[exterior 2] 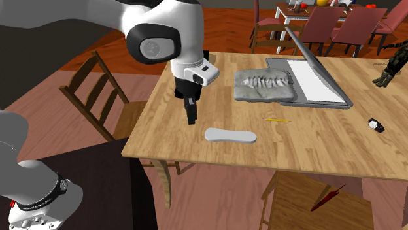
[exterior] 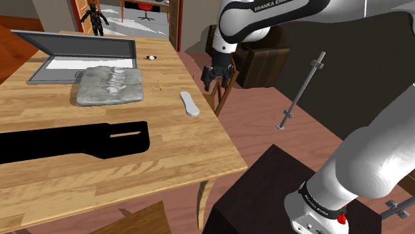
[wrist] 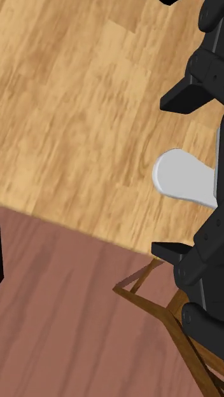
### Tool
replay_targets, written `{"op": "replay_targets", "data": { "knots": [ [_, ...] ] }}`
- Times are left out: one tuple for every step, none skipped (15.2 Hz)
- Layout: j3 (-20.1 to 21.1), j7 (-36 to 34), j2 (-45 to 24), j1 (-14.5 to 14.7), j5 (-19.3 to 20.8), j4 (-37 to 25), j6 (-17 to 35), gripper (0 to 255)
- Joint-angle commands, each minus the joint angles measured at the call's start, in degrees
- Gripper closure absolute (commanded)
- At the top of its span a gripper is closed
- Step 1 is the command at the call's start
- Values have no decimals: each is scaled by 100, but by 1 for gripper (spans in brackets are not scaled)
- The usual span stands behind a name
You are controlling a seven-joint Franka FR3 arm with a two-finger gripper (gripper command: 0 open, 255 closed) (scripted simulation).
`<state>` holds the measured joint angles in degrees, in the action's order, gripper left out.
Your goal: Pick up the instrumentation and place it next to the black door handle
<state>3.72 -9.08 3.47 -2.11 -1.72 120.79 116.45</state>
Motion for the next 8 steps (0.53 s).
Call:
{"op": "replay_targets", "data": {
  "knots": [
    [16, -180, -397, 3, 26, -229, 178, 0],
    [15, -257, -612, 2, 43, -375, 252, 0],
    [12, -332, -828, 2, 60, -529, 319, 0],
    [5, -406, -1045, 4, 77, -690, 379, 0],
    [-4, -479, -1262, 8, 93, -859, 433, 0],
    [-14, -549, -1481, 11, 108, -1036, 479, 0],
    [-26, -618, -1700, 15, 122, -1221, 518, 0],
    [-40, -685, -1921, 19, 134, -1414, 549, 0]
  ]
}}
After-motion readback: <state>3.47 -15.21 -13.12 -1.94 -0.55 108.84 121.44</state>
